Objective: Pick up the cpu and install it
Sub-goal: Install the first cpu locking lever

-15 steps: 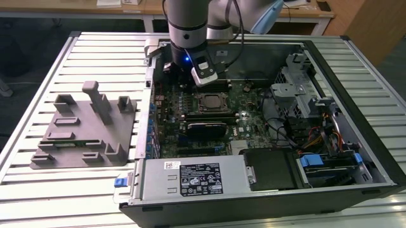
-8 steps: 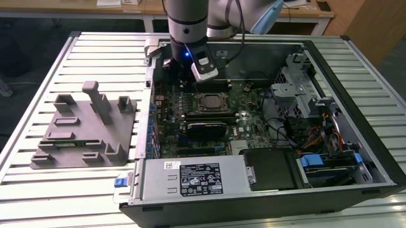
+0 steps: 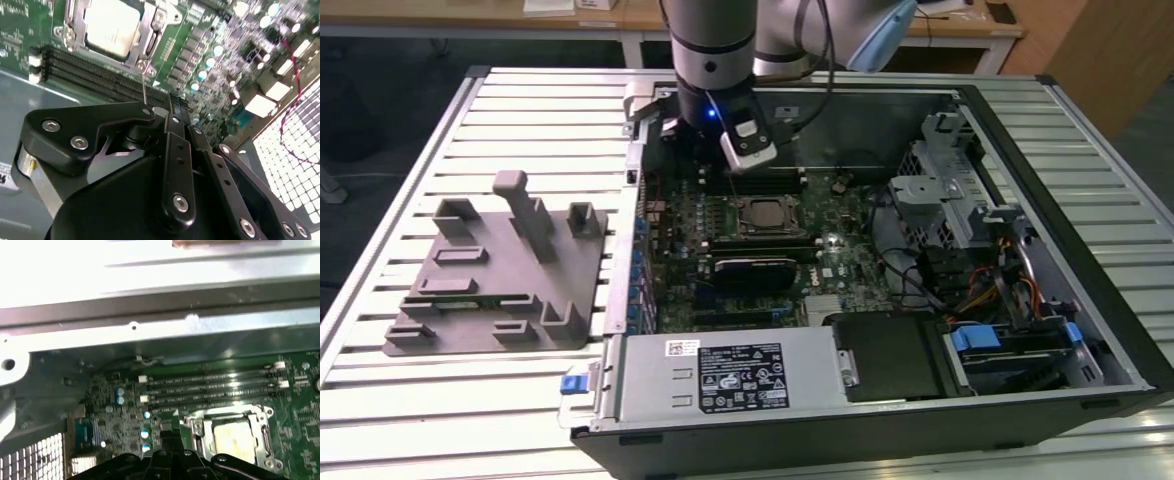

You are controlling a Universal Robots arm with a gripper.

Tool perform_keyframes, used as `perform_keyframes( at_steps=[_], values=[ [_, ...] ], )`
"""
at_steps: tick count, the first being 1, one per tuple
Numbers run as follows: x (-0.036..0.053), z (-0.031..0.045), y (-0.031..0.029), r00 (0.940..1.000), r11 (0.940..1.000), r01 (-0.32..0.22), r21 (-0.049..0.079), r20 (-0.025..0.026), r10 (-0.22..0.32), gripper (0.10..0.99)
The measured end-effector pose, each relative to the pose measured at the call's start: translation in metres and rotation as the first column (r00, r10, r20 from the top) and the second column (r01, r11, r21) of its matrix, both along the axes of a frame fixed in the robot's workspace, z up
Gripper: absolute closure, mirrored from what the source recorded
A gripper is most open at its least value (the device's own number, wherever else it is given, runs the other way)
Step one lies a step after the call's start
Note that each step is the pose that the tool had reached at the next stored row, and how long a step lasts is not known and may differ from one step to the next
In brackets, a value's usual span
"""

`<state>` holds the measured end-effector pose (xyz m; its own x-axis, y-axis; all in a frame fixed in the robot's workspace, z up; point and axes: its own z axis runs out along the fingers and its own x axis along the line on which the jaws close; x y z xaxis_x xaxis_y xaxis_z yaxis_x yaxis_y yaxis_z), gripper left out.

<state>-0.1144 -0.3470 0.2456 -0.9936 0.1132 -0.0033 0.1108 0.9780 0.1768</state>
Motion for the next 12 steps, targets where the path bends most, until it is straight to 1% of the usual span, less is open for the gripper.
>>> perform_keyframes(
  at_steps=[7, 8, 12],
  values=[
    [-0.0027, 0.0, -0.0002, 1.0, 0.9982, 0.0, 0.06, 0.0, 0.0, 0.98],
    [-0.0029, -0.0001, -0.0003, 1.0, 0.9979, 0.0, 0.064, 0.0001, 0.0, 0.98],
    [-0.0028, 0.0, -0.0002, 1.0, 0.9979, 0.0, 0.065, 0.0, 0.0, 0.98]
  ],
)
